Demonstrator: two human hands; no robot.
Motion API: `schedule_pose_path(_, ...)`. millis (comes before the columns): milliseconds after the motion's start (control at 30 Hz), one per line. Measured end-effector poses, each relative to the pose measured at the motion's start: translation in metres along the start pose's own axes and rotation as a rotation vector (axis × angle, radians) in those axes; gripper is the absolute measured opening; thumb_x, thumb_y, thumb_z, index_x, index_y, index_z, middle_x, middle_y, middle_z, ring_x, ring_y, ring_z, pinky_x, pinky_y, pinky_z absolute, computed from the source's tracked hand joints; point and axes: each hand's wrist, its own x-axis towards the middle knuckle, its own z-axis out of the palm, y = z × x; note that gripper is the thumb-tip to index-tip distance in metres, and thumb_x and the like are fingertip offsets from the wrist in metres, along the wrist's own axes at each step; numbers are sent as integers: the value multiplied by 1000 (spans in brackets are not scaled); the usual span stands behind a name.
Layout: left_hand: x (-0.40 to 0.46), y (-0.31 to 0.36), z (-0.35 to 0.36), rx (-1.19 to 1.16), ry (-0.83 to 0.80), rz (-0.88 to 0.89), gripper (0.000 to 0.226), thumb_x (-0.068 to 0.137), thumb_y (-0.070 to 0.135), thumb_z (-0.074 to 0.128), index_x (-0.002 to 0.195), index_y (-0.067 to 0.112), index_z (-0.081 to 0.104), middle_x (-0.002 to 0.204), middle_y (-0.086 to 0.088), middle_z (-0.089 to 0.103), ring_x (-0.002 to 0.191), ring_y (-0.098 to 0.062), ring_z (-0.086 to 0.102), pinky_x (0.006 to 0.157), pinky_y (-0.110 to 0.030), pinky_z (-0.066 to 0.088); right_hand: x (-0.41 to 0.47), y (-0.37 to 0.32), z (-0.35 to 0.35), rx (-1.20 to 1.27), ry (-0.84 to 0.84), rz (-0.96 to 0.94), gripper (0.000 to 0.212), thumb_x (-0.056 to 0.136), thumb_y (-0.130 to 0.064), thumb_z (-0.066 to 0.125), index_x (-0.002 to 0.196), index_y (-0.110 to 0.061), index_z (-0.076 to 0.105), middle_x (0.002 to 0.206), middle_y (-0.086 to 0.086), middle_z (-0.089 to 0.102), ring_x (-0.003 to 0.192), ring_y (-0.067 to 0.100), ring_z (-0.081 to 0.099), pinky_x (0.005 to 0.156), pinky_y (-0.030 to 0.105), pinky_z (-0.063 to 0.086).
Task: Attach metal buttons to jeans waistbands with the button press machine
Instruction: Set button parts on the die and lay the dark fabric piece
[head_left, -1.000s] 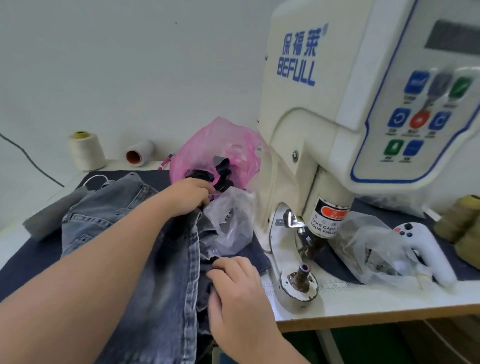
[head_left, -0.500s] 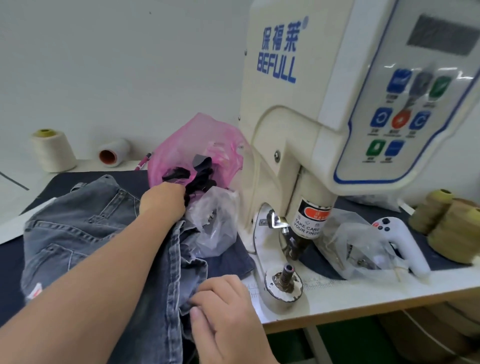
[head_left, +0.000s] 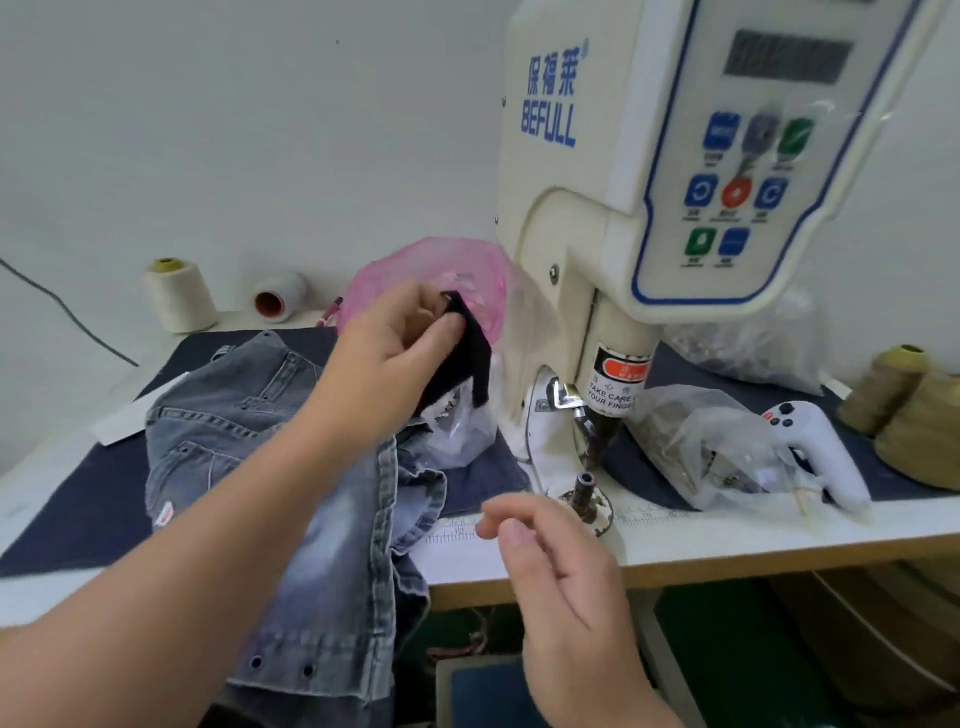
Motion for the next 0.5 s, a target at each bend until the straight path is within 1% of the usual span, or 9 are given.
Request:
schedule_pose_path(67, -16, 9, 10, 47, -172, 2, 15, 89, 29, 62, 83, 18, 54, 63, -5, 56, 57, -16, 47, 55, -27, 38, 2, -8, -9, 54, -1, 58, 35, 83, -60, 45, 109, -41, 60, 105, -21, 62, 107, 5, 58, 85, 15, 44)
schedule_pose_path(100, -22, 15, 16, 41, -218, -8, 16, 91, 24, 66, 84, 14, 54, 63, -7, 60, 56, -15, 50, 53, -26, 41, 3, -10, -12, 77, -13, 96, 40, 78, -63, 48, 114, -46, 55, 110, -24, 59, 111, 3, 56, 89, 17, 43)
schedule_pose_path(167, -32, 27, 28, -41, -290, -44, 13, 92, 9, 68, 88, 8, 55, 74, -13, 70, 64, -18, 61, 59, -32, 51, 3, -11, -17, 137, -16, 183, 52, 70, -67, 55, 120, -54, 45, 116, -31, 53, 117, -3, 51, 95, 23, 43)
schedule_pose_path(200, -37, 32, 34, -69, -321, -51, 13, 90, 2, 67, 87, 8, 57, 75, -9, 71, 68, -17, 63, 64, -32, 53, 2, -11, -20, 164, 0, 216, 59, 67, -68, 58, 122, -56, 41, 116, -34, 50, 117, -6, 50, 95, 24, 44)
schedule_pose_path(267, -43, 39, 44, -95, -381, -62, 19, 88, -5, 66, 82, 11, 59, 76, -1, 70, 73, -13, 64, 72, -30, 54, 0, -10, -24, 229, 40, 249, 63, 62, -67, 63, 120, -61, 39, 113, -37, 49, 113, -9, 51, 87, 19, 49)
schedule_pose_path(333, -47, 42, 50, -151, -444, -140, 19, 88, -7, 65, 82, 10, 59, 78, -2, 69, 75, -17, 64, 76, -34, 53, -2, -9, -28, 354, 37, 279, 58, 62, -61, 69, 115, -64, 46, 114, -31, 56, 110, -5, 58, 81, 16, 53)
schedule_pose_path(433, -53, 37, 58, -247, -509, -324, 20, 91, -2, 63, 80, 14, 59, 76, -6, 65, 69, -21, 59, 62, -30, 48, -4, -3, -34, 578, -9, 381, 56, 72, -40, 76, 124, -38, 56, 113, -2, 72, 106, 17, 69, 88, 40, 57)
schedule_pose_path(467, -54, 34, 60, -269, -503, -378, 19, 92, 0, 63, 81, 15, 59, 78, -9, 64, 69, -22, 59, 59, -30, 47, -5, -1, -36, 642, -23, 424, 53, 75, -31, 76, 125, -28, 57, 110, 5, 74, 101, 22, 72, 84, 42, 57)
schedule_pose_path(500, -54, 31, 61, -282, -479, -420, 17, 93, 2, 63, 83, 15, 60, 82, -12, 64, 70, -23, 62, 60, -33, 49, -5, 0, -38, 692, -35, 468, 49, 78, -22, 75, 124, -21, 58, 106, 9, 75, 93, 23, 74, 78, 40, 59)
